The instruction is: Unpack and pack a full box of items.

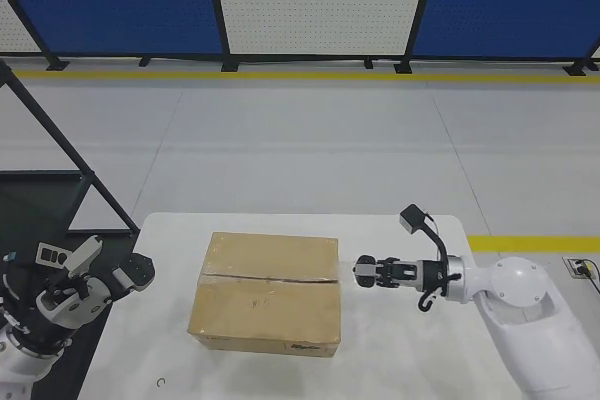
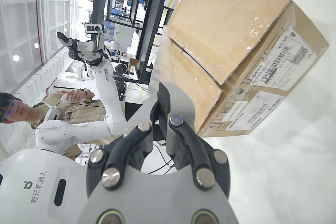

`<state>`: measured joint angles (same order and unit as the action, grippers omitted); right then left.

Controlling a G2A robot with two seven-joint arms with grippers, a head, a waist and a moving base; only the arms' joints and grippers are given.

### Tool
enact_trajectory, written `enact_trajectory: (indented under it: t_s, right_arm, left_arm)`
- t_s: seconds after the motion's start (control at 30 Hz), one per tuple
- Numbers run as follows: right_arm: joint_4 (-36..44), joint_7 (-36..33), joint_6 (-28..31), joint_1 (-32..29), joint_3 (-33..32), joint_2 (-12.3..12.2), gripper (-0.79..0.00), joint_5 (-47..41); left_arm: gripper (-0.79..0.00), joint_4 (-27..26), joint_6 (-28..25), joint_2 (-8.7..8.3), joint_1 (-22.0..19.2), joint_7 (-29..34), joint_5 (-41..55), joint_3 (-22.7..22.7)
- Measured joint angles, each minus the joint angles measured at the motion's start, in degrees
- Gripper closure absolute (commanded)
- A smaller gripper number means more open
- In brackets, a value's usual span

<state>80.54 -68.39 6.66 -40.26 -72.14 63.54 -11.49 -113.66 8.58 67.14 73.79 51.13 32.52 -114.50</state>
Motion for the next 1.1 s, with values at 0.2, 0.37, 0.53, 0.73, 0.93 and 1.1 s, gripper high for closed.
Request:
enact_trajectory:
  t_s: [0.2,0.37,0.53,0.73,0.93,1.1]
  right_arm:
    - [-2.38,-1.12,-1.17,0.65,0.71,-0.24,0.000,0.34]
    - [-4.35,-1.11,-1.44,1.36,1.63,-0.29,0.000,0.69]
    - [-6.26,-1.99,-1.77,2.16,2.85,-0.30,0.000,0.88]
    - [-8.58,-1.41,-2.38,2.66,3.89,-0.41,0.000,2.35]
    - [-10.33,-1.88,-2.80,2.68,4.53,-0.48,0.000,1.70]
    - [-10.37,-2.02,-1.46,2.20,4.18,-0.65,0.000,0.06]
  left_arm:
    - [-0.785,0.00,0.00,0.00,0.00,0.00,0.00,0.00]
    - [-0.785,0.00,0.00,0.00,0.00,0.00,0.00,0.00]
    - [-0.785,0.00,0.00,0.00,0.00,0.00,0.00,0.00]
    - [-0.785,0.00,0.00,0.00,0.00,0.00,0.00,0.00]
    - [-0.785,0.00,0.00,0.00,0.00,0.00,0.00,0.00]
    - [-0.785,0.00,0.00,0.00,0.00,0.00,0.00,0.00]
